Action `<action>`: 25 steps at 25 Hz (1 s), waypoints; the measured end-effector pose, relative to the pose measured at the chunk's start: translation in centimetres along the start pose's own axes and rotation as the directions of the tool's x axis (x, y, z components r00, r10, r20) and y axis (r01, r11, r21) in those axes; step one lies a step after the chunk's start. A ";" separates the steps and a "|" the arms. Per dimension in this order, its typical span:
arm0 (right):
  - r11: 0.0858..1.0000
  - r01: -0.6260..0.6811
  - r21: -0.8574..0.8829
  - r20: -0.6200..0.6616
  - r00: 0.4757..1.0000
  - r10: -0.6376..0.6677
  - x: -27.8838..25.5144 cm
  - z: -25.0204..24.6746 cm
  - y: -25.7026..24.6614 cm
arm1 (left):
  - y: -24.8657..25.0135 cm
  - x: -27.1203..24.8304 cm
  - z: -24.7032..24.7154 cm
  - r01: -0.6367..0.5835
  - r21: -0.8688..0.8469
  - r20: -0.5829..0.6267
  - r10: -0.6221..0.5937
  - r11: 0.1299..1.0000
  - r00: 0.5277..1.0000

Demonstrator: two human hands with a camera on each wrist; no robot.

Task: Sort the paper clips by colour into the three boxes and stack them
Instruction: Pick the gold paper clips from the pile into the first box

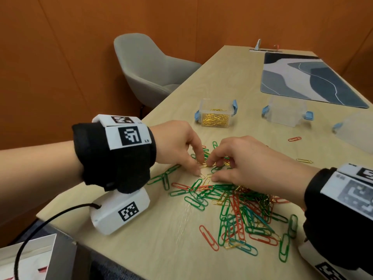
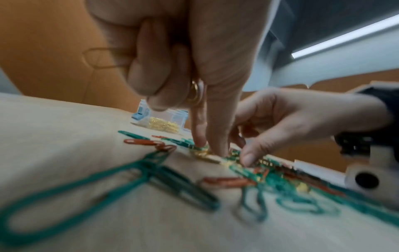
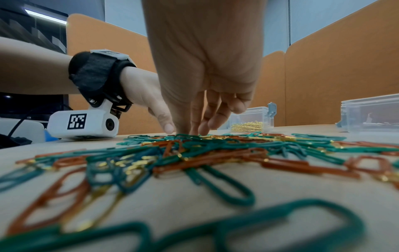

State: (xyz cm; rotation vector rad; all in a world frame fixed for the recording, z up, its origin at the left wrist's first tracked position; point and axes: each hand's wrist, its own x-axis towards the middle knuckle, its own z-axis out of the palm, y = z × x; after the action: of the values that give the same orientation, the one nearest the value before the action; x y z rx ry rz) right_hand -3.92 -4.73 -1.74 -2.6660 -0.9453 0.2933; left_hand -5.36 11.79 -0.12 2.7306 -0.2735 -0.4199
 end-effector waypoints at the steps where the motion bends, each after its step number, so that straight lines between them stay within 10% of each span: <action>1: 1.000 -0.004 0.002 -0.001 1.000 0.004 0.0 0.0 0.1 | 0.3 0.1 0.1 -0.020 0.048 -0.011 0.020 0.999 1.000; 19: 0.999 -0.010 -0.033 0.023 1.000 0.011 -0.2 -0.1 0.0 | 0.8 -0.2 0.9 0.020 0.189 0.066 -0.033 0.982 0.997; 22: 0.999 0.006 -0.034 -0.004 1.000 -0.007 -0.3 -0.3 -0.2 | 0.2 -0.1 0.2 0.182 -0.149 0.108 -0.167 0.972 0.980; 25: 0.995 0.035 -0.088 0.002 0.999 -0.035 -0.3 -0.3 -0.4 | -0.7 -0.1 -0.9 0.347 -0.625 0.253 -0.239 0.700 0.937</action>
State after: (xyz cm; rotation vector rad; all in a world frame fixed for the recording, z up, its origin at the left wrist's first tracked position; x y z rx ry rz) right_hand -4.27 -4.67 -1.34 -2.7261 -1.0263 0.2499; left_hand -5.08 12.69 0.42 2.0235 0.2541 -0.6681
